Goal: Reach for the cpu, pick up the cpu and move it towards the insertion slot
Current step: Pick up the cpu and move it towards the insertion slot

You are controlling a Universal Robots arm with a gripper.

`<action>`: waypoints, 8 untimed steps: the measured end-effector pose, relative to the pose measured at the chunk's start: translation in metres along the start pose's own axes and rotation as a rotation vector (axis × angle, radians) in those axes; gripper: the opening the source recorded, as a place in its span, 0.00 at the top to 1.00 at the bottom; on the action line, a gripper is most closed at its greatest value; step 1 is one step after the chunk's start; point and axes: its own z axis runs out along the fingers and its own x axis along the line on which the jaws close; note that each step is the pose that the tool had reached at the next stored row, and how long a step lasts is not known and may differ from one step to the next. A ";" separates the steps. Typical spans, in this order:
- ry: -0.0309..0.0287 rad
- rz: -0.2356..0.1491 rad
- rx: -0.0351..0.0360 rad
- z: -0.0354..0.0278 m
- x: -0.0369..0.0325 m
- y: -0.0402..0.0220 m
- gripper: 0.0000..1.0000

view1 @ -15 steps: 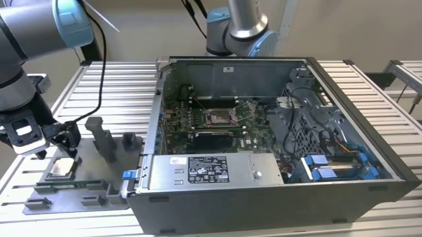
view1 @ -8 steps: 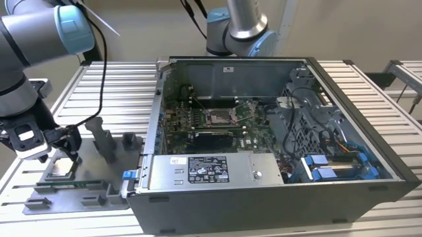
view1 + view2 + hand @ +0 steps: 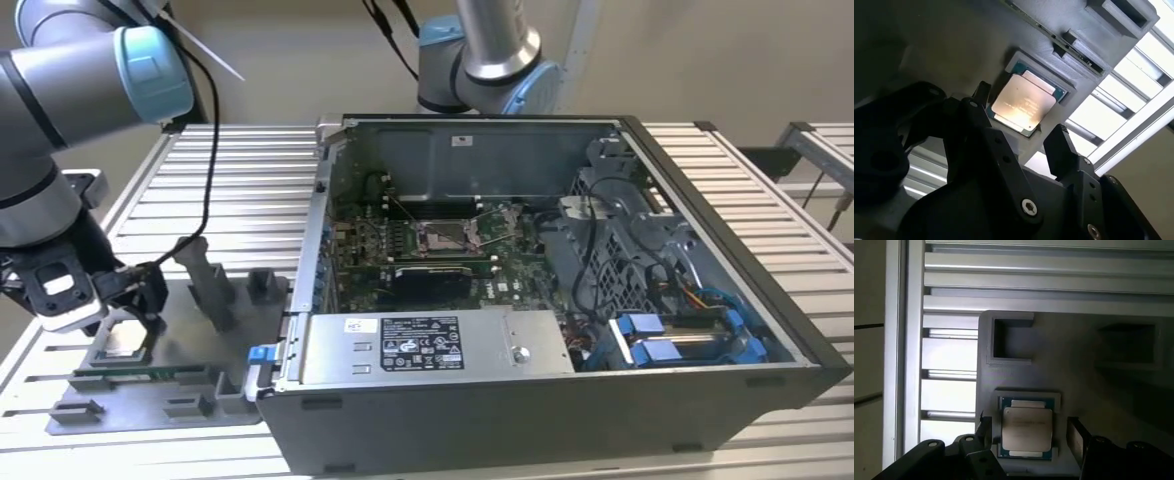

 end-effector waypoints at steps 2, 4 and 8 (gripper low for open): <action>-0.0002 0.000 -0.0001 0.0021 0.0002 -0.0006 0.00; -0.0001 0.000 0.0000 0.0037 0.0002 -0.0017 0.00; -0.0001 0.000 0.0001 0.0071 0.0005 -0.0038 0.00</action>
